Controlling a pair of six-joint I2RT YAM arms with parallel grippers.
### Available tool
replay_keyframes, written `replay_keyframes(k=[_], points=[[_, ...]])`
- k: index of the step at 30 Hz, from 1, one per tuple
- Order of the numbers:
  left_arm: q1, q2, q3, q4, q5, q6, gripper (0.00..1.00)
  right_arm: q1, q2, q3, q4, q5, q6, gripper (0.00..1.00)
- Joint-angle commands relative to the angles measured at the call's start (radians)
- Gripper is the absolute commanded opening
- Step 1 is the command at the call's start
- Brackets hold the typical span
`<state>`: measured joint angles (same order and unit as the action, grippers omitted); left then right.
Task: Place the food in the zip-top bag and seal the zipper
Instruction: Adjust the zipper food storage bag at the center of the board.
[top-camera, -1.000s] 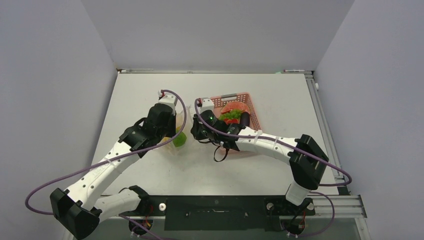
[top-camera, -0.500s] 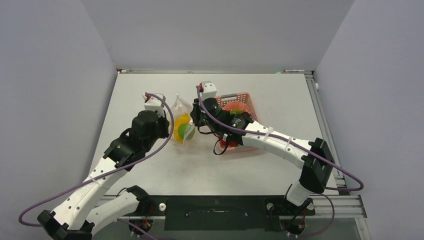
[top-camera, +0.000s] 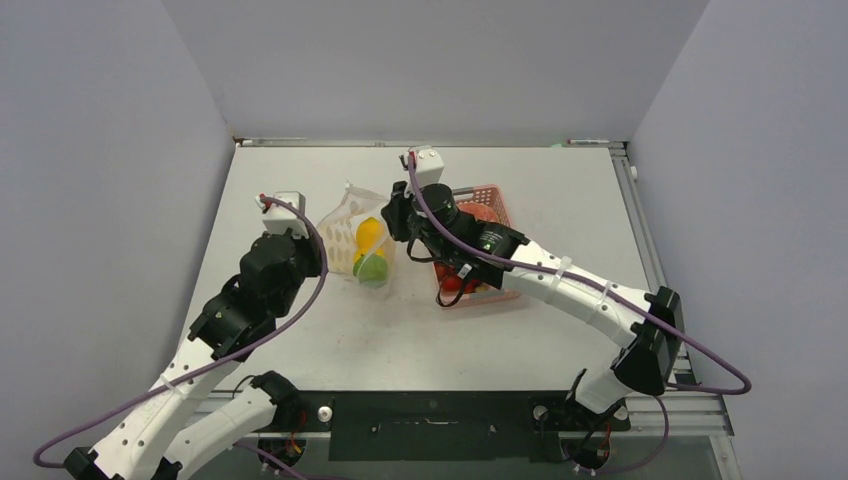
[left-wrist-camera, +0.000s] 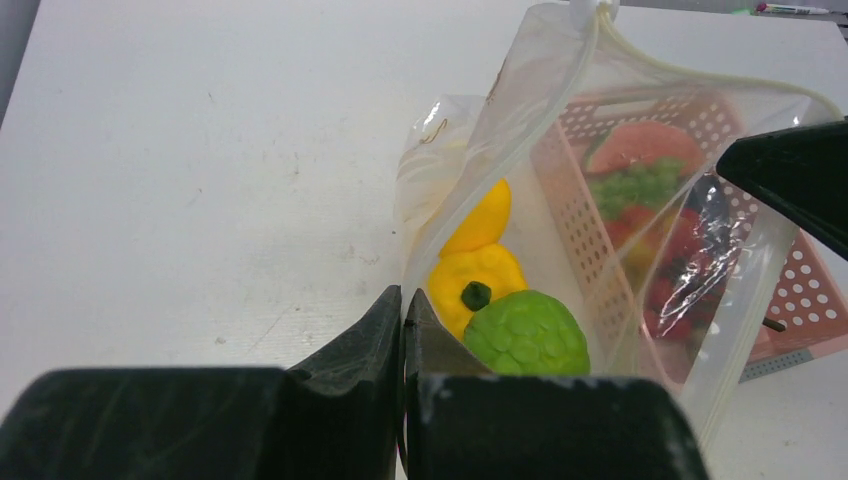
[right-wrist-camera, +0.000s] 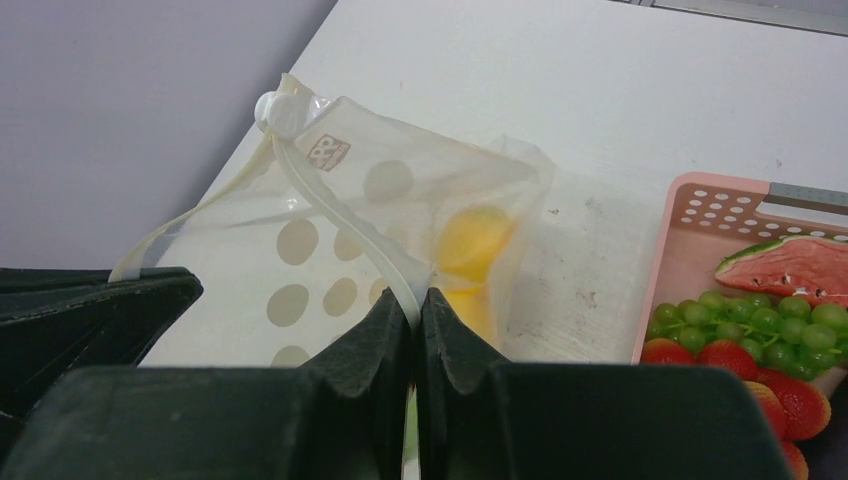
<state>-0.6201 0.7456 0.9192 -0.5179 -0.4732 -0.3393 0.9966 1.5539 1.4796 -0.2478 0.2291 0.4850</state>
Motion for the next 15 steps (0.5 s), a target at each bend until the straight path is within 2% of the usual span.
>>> replay_keyframes(k=[1,8,15], points=[[-0.001,0.006,-0.013,0.068,-0.016,0.0,0.0,0.007,-0.06,-0.076,0.045,0.037,-0.008,0.05],[-0.004,0.114,0.014,-0.04,0.047,-0.081,0.0,-0.001,-0.022,-0.227,0.057,0.084,0.027,0.05],[0.0,0.109,-0.009,-0.042,0.076,-0.155,0.0,-0.001,-0.022,-0.176,0.047,0.072,0.004,0.05]])
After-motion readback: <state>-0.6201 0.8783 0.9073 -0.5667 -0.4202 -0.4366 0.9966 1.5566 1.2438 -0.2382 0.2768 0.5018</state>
